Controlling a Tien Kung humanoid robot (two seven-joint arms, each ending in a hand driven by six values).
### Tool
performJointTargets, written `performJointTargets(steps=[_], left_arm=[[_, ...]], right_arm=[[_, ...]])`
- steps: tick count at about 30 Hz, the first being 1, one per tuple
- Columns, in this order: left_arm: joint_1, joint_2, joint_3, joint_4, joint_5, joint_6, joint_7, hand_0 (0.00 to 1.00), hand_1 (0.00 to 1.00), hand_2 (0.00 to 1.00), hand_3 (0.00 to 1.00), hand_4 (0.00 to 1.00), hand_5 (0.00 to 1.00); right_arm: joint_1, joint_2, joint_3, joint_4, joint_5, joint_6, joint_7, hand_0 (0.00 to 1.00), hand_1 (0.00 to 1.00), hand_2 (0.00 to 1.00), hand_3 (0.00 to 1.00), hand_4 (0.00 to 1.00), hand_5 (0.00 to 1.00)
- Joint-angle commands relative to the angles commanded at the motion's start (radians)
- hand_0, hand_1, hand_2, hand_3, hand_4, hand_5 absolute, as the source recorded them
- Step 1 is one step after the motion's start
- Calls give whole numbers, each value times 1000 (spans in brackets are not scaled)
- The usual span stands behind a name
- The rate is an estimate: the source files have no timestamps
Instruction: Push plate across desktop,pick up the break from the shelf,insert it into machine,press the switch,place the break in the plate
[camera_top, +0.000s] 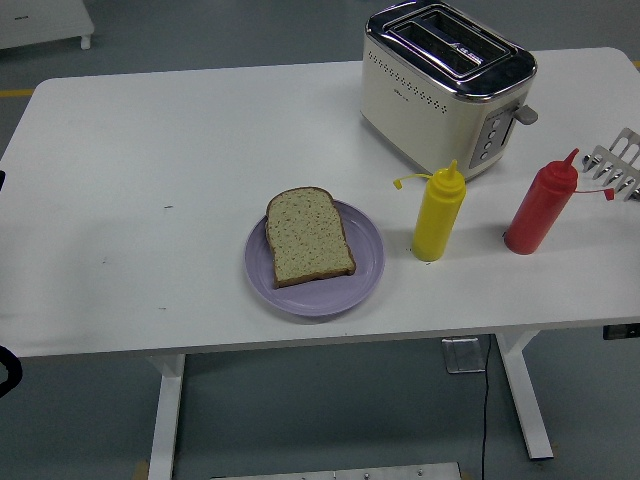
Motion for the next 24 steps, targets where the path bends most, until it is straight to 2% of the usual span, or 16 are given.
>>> performJointTargets(steps=[24], left_arm=[[-8, -1, -7, -1, -1, 2, 2, 824, 863, 926, 797, 633, 998]], right_arm=[[2, 5, 50, 3, 45, -6, -31, 811, 767, 765, 719, 470, 567]])
